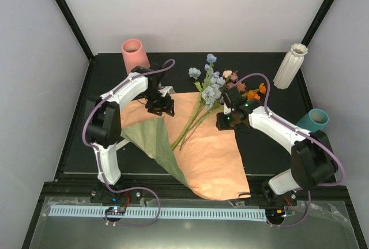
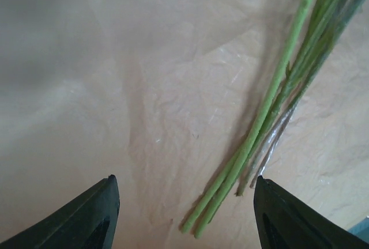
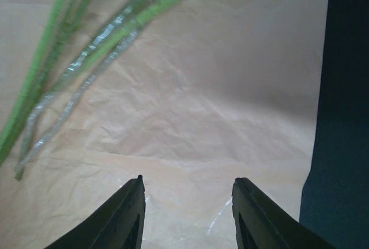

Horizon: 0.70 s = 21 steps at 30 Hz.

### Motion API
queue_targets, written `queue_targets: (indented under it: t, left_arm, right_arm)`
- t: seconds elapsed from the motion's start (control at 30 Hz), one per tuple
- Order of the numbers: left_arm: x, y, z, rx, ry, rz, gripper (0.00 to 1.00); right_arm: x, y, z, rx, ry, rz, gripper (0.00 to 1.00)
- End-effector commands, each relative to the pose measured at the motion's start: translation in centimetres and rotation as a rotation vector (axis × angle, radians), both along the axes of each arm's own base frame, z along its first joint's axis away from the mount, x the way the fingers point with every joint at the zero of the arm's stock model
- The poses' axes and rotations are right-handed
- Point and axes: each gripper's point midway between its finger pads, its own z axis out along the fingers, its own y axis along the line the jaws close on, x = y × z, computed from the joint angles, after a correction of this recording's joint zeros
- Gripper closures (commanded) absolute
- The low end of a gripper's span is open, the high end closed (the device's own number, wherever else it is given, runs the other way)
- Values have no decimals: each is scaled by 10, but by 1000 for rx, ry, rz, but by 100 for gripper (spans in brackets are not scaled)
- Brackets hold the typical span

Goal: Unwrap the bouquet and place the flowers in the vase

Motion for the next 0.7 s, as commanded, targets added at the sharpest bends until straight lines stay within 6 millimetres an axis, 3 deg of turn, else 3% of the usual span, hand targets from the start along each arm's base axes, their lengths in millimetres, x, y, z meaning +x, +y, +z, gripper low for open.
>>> queue_targets:
  t: [0.0,0.23,0.3,0.5,0.67]
  left_arm:
    - [-27,-12,22,-95,31,-71,34]
    - [-106,0,19,-132,108,-83,35]
    - [-122,9,27,-123,91,-68,35]
    - [-153,31,48,-83,42,-41,34]
    - [-179,41,43,-102,34,2,34]
  right_arm:
    - [-6,-12,-21,-13,77,-49,56]
    - [6,-15,-34,17,122,-88,54]
    - [12,-17,-35,22,122,-100,44]
    - [30,-25,-45,-12,144,-142,37]
    - [44,-45,-54,-76,153,-209,32]
